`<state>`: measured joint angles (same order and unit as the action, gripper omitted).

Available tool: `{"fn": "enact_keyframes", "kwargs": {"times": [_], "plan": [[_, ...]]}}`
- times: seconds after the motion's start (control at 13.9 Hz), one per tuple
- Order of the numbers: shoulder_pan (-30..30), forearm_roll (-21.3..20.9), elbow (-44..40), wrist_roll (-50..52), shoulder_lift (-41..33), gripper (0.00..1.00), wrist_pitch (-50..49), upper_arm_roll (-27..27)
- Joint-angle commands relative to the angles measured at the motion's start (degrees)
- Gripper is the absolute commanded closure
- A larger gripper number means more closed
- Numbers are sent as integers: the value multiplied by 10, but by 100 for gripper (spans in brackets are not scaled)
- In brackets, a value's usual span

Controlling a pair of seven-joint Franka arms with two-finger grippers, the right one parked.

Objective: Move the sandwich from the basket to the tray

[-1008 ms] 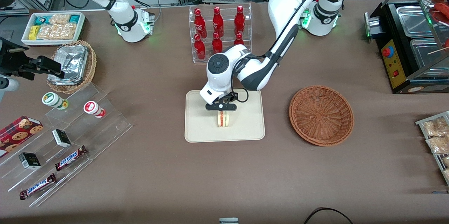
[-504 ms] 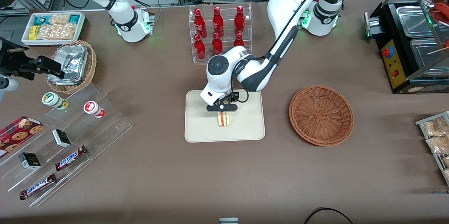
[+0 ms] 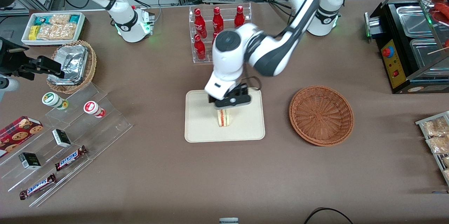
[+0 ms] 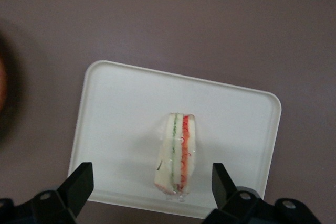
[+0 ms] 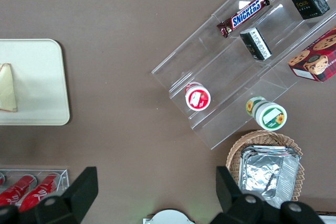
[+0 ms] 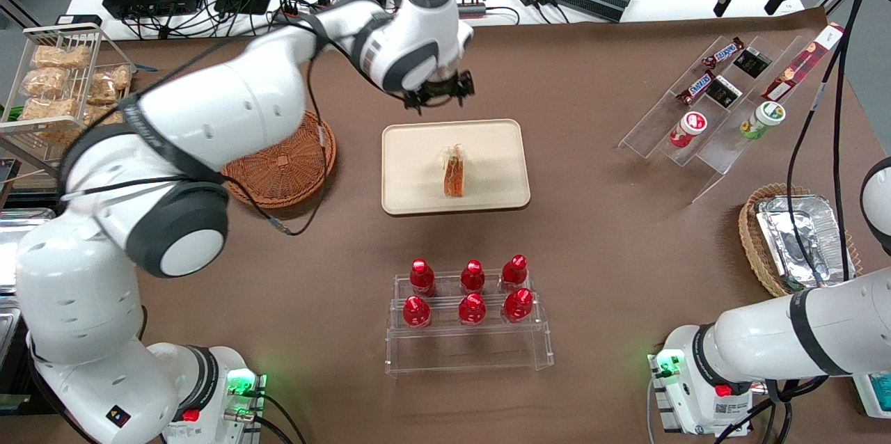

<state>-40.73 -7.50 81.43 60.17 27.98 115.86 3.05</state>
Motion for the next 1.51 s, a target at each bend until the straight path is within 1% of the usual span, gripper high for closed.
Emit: {"fn": "enact_keyframes", "kwargs": {"times": [0.0, 0.07, 0.22, 0.36, 0.5, 0.72, 0.79, 0.94, 1.08, 1.22, 1.37, 1.44], "plan": [[20, 4, 79, 11, -105, 1, -13, -31], [43, 13, 93, 4, -133, 1, -17, -30], [83, 35, 102, -37, -172, 1, -64, -31], [131, 53, 102, -120, -201, 1, -127, -31], [183, 57, 104, -208, -230, 1, -178, -31], [259, 70, 104, -374, -271, 1, -264, -31], [276, 70, 104, -412, -280, 1, -282, -31], [314, 71, 105, -486, -301, 1, -310, -31], [333, 73, 114, -539, -317, 1, -329, -32], [360, 72, 138, -580, -347, 1, -325, -32], [382, 73, 135, -611, -346, 1, -325, -32], [382, 72, 130, -617, -339, 1, -323, -32]]}}
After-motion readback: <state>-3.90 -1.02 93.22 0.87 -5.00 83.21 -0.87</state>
